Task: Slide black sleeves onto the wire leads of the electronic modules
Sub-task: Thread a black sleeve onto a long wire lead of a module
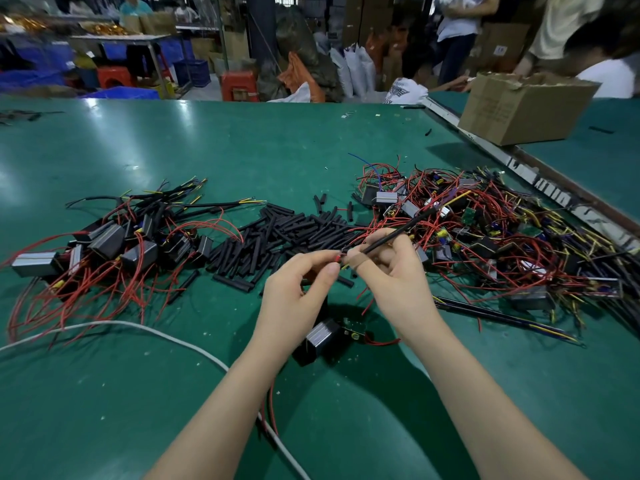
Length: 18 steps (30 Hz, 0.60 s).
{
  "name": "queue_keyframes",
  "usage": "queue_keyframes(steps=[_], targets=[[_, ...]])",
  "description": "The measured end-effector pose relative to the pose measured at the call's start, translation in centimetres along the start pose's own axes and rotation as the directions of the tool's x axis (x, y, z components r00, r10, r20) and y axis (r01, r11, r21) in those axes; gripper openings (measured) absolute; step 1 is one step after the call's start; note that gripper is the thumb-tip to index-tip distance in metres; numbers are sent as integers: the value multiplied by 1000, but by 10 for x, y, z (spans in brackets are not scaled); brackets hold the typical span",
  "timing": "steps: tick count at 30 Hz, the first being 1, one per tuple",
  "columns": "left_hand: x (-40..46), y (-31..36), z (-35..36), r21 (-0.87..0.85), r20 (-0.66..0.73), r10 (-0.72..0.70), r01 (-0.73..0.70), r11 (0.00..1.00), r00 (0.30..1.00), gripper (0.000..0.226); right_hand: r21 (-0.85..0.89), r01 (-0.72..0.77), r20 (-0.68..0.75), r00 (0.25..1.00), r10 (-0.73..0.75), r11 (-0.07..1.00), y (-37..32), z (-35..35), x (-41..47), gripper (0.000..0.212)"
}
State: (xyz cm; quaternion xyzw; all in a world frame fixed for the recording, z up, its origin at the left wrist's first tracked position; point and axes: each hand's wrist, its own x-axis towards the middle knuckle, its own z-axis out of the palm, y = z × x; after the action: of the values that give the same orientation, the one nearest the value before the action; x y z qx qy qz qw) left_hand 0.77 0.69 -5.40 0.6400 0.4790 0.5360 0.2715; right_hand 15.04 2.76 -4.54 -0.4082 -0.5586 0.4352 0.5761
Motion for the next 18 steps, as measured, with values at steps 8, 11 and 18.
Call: queue_keyframes(steps=[8,11,18], targets=[[2,3,0,-293,70,-123,138,946,990,18,132,-33,-37,999,39,991,-10,3,-2,23],[3,5,-1,-349,99,-130,157,924,987,16,176,-76,-34,996,83,981,-14,3,-2,23],[1,10,0,-404,155,-114,168,899,981,18,222,-205,-18,976,215,953,-20,1,0,20]])
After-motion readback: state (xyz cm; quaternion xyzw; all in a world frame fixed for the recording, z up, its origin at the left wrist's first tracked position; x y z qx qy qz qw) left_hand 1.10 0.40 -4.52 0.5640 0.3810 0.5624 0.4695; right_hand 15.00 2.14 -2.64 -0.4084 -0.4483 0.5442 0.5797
